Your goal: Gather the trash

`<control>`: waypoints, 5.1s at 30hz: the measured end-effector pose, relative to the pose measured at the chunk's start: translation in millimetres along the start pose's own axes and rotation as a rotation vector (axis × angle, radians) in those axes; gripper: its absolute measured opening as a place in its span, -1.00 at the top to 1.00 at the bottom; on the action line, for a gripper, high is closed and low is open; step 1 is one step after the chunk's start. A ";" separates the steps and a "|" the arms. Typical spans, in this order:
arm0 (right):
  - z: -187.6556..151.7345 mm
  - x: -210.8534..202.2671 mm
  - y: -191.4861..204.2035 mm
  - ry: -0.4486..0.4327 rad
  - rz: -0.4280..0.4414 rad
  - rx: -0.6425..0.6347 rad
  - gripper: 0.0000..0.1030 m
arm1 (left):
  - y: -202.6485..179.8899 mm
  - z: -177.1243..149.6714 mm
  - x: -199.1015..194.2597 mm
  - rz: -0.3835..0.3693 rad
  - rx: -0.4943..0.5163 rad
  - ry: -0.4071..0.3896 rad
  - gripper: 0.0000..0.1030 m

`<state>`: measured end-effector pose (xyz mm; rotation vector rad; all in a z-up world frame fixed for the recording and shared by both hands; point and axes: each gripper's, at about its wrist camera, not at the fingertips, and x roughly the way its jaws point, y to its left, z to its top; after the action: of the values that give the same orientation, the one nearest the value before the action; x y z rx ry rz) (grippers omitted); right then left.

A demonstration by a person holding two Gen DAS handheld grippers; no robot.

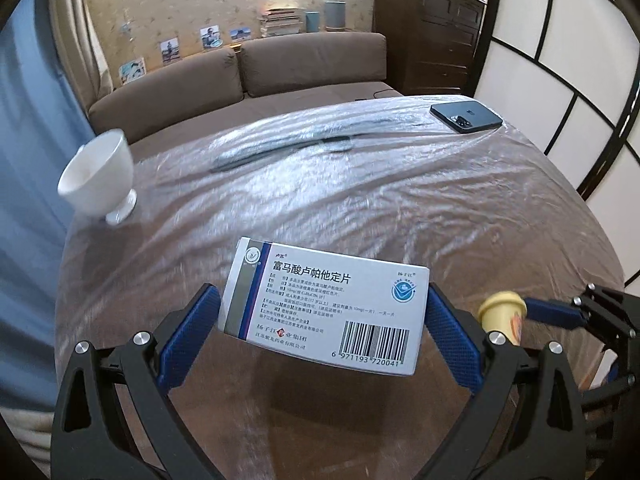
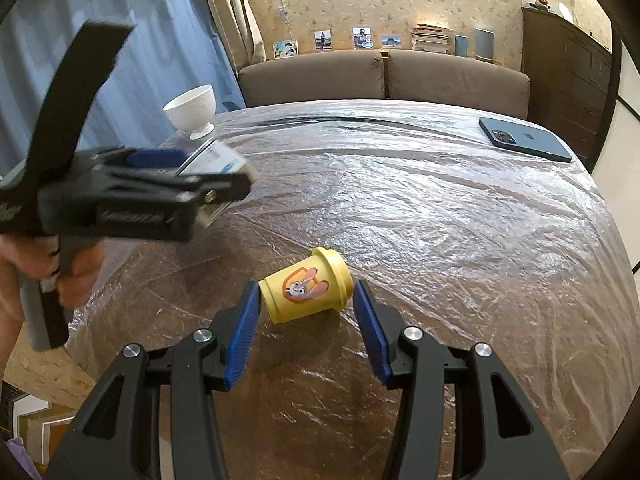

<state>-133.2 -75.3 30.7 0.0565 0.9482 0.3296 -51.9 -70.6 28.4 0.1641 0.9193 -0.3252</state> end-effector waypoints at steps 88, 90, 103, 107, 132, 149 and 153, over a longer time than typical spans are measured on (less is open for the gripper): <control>-130.7 -43.3 4.5 0.235 0.128 -0.006 -0.13 | -90.2 -200.5 -31.7 -0.236 -0.063 0.245 -0.97; -121.0 -56.5 6.1 0.205 0.140 -0.002 -0.13 | -91.4 -192.8 -46.7 -0.259 -0.042 0.229 -0.97; 6.1 -53.4 -63.9 -0.054 -0.131 0.034 -0.81 | 21.2 -65.3 -72.2 -0.029 -0.240 -0.096 -0.97; 39.2 -14.8 -100.4 -0.029 -0.242 0.055 -0.81 | 63.5 -35.7 -24.8 0.096 -0.289 -0.063 -0.97; 70.9 40.5 -208.3 0.055 -0.354 0.165 -0.93 | 110.8 -11.1 46.1 0.224 -0.306 0.029 -0.98; 70.1 40.5 -208.4 0.054 -0.354 0.164 -0.93 | 110.8 -11.1 46.1 0.223 -0.306 0.029 -0.98; 70.1 40.5 -208.3 0.055 -0.354 0.164 -0.93 | 110.9 -11.3 46.2 0.223 -0.306 0.029 -0.98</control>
<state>-2.4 -254.0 0.0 0.0288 1.0176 -0.0744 3.8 27.1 -15.2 -0.0110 0.9579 0.0261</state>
